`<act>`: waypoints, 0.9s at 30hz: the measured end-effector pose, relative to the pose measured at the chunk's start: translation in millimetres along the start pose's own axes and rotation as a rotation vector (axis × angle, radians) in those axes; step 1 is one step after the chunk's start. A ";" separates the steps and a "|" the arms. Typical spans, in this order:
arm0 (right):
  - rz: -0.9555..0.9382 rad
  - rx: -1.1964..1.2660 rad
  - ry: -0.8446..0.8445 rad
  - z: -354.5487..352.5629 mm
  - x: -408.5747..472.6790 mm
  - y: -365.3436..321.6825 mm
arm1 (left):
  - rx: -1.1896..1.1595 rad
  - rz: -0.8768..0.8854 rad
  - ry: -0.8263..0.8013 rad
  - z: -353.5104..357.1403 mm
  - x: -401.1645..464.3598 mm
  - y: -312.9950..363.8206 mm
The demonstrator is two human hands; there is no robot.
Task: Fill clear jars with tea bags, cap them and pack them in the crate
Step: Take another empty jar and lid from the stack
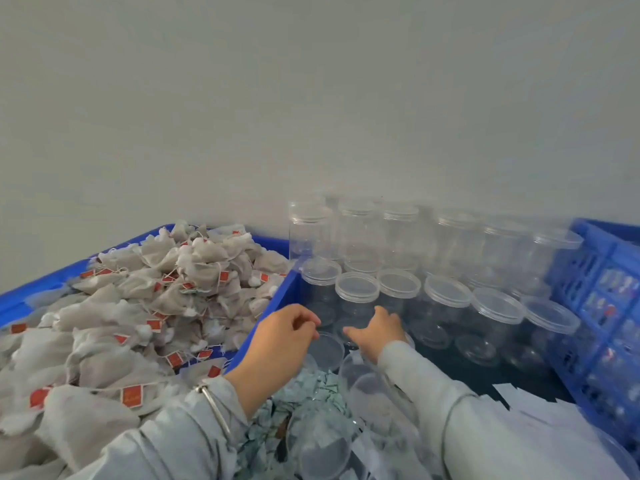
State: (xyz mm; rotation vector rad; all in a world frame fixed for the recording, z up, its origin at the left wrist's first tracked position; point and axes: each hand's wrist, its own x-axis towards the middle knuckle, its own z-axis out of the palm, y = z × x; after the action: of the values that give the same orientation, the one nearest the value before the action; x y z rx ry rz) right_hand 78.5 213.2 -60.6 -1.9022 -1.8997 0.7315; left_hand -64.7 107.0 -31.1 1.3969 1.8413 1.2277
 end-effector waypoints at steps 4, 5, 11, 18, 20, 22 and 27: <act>0.174 0.157 0.189 29.1 20.5 -17.4 | 0.005 -0.009 -0.054 1.5 -0.8 -6.2; 0.209 0.181 0.225 33.9 24.7 -20.3 | 0.008 -0.010 -0.054 1.3 0.4 -6.8; 0.257 0.313 0.387 47.1 39.6 -16.3 | 0.040 0.005 -0.075 1.9 2.4 -8.3; -0.265 0.515 0.563 33.3 4.1 -16.0 | 0.125 0.133 0.006 1.5 -6.3 -2.5; -0.394 0.663 0.415 20.2 -17.2 -15.4 | 0.147 0.297 0.071 4.6 -14.0 1.4; -0.546 0.787 0.255 7.7 -43.1 -10.8 | 0.137 0.429 0.125 4.8 -24.1 10.7; -0.756 0.740 0.063 -14.8 -94.0 25.7 | 0.210 0.551 0.016 0.3 -48.8 29.7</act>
State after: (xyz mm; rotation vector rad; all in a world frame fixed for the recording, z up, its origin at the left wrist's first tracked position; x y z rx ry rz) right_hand 111.1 120.5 -53.4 -0.6838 -1.7510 0.9078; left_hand -34.3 63.2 -10.7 2.1141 1.6863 1.3194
